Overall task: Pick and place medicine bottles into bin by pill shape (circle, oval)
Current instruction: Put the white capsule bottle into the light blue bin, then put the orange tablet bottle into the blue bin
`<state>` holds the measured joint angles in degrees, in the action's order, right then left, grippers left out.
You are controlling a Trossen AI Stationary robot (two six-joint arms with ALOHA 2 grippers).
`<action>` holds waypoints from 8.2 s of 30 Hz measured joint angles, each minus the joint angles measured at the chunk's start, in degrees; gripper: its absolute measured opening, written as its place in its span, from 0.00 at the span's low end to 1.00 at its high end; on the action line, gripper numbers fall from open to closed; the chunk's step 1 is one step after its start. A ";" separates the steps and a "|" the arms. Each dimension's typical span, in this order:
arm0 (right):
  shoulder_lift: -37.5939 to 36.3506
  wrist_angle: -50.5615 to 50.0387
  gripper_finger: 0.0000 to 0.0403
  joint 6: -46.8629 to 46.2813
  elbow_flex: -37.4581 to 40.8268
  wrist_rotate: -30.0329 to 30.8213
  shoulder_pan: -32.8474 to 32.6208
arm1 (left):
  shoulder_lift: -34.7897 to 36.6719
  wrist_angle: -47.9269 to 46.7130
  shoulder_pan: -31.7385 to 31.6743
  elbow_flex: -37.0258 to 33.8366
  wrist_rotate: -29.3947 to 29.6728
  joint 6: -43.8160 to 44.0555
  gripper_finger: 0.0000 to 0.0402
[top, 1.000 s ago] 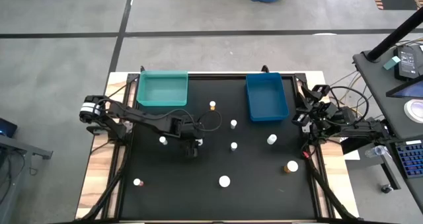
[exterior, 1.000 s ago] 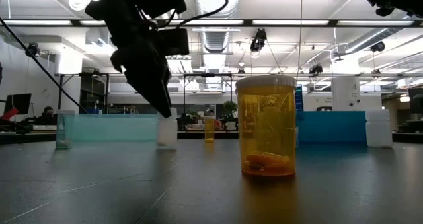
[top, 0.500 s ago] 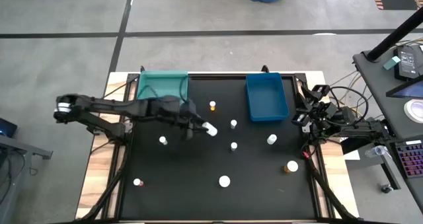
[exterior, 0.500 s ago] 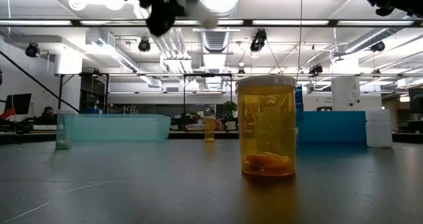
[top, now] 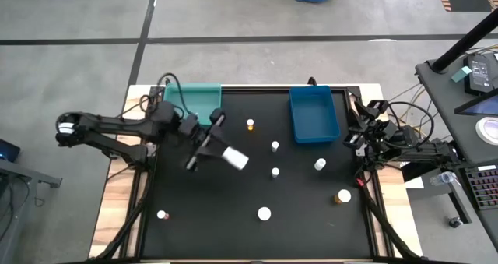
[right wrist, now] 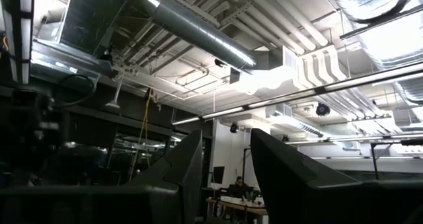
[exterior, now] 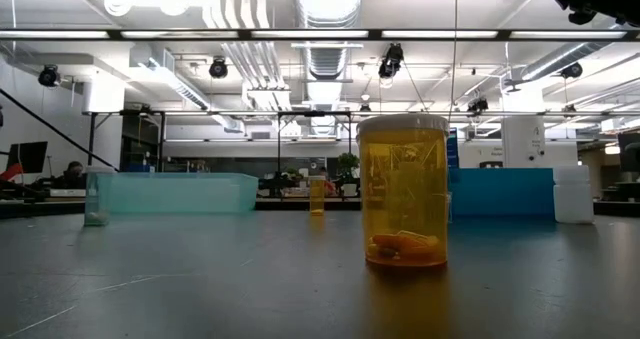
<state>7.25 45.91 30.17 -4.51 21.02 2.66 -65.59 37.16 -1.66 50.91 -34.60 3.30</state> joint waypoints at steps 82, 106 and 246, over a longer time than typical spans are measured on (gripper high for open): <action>-0.02 1.22 0.30 1.99 0.00 0.02 0.01 | -7.03 -59.07 -32.71 11.00 58.76 9.89 0.29; -0.02 1.16 0.30 2.45 0.00 0.02 0.02 | -27.08 -69.58 -48.97 10.89 52.55 9.62 0.29; 107.57 -78.69 0.61 -60.28 -88.00 -11.80 13.86 | 38.26 -36.32 -16.60 -27.03 25.06 -24.95 0.43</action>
<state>114.82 -32.78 -30.11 -92.51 9.21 16.51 -27.33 0.84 -18.26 23.88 -9.54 -21.65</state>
